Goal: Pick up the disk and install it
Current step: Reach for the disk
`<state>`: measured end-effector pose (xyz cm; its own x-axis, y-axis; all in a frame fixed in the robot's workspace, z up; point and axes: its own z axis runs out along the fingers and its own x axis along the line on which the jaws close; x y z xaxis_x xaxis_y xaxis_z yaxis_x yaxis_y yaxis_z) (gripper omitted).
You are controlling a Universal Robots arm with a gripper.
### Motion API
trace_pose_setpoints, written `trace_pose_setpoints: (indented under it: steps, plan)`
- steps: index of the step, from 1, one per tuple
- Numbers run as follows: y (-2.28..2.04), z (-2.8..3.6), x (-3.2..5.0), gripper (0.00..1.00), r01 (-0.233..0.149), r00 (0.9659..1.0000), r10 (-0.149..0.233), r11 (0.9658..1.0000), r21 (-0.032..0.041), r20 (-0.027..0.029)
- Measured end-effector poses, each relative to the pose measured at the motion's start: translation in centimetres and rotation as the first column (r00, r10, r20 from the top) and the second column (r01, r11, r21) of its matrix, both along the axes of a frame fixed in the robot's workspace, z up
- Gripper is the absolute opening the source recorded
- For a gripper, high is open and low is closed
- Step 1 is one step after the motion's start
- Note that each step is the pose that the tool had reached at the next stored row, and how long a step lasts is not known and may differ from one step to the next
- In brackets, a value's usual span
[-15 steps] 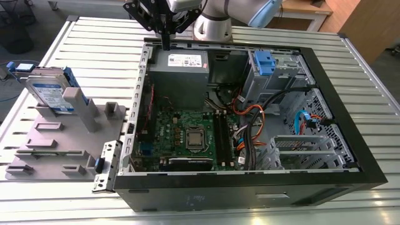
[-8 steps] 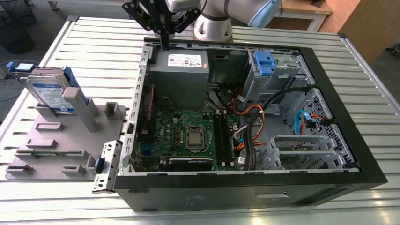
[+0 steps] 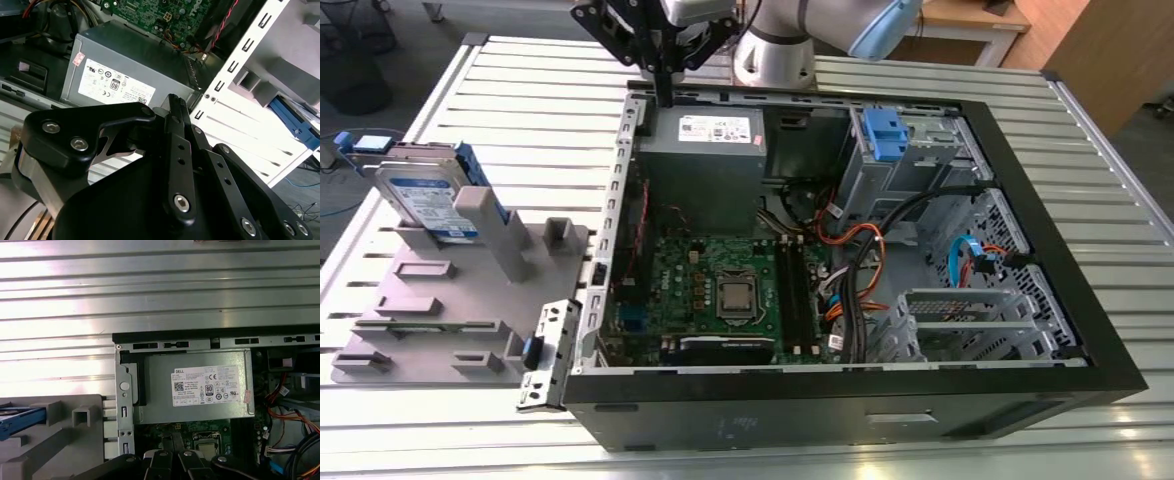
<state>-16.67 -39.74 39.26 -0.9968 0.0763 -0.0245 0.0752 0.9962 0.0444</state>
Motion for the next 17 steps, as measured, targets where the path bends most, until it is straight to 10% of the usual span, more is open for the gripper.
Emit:
trace_pose_setpoints:
  steps: [17]
  plan:
    - [0.00,-0.01,-2.75,0.11,0.000,1.0000,0.000,1.0000,0.0001,0.0001]
